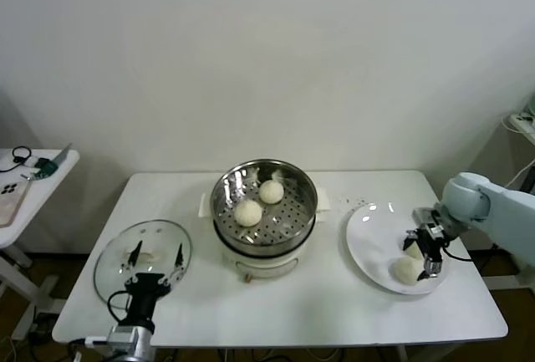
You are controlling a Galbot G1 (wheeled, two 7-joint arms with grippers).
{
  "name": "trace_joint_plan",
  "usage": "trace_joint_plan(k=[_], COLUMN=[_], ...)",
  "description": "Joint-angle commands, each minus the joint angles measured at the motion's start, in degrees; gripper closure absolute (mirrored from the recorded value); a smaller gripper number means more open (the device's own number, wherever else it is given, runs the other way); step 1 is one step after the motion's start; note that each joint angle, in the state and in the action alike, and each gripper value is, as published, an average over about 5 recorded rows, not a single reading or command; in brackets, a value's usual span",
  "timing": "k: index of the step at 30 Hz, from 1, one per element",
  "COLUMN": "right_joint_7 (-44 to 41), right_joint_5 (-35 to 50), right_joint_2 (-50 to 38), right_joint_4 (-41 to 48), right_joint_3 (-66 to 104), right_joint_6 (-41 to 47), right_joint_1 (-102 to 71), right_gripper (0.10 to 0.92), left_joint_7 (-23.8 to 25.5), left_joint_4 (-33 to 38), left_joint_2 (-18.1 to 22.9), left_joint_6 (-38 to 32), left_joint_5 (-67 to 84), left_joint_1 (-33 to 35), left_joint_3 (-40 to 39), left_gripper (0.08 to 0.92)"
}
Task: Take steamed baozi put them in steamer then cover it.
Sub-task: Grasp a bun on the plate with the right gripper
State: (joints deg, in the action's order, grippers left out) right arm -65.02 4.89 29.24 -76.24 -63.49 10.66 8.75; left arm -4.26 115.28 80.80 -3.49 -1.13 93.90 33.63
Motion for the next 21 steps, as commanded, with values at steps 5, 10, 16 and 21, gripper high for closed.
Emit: trace_joint_plan(k=[5,10,16,21], right_joint_7=[0.5,0.4,0.3,-0.2], right_joint_5=[-4.9,-4.8,-4.9,-4.8], right_joint_2=[2.2,3.4,4.9,5.8], right_joint_4=[5.0,5.8,6.7,7.5], right_joint_3=[6.8,6.8,6.7,6.3], right_joint_6=[-0.7,-0.7,-0.7,-0.7], right_joint_1=[-8.0,-7.9,-8.0,-7.7], right_gripper=[0.203,0.203,0.203,0.203], left_joint_7=[0.0,0.0,0.0,0.0], left_joint_4=[-0.3,-0.5,-0.8,-1.2], left_joint_2=[0.3,0.3,0.2,0.2], left_joint_6=[-0.2,-0.2,-0.1,-0.1], left_joint_5=[-0.3,-0.4,-0.4,-0.3], left_joint_1=[0.3,0.1,-0.2,-0.6], left_joint_3=[0.0,0.0,-0.1,-0.1], left_gripper=[0.177,0.177,0.177,0.177])
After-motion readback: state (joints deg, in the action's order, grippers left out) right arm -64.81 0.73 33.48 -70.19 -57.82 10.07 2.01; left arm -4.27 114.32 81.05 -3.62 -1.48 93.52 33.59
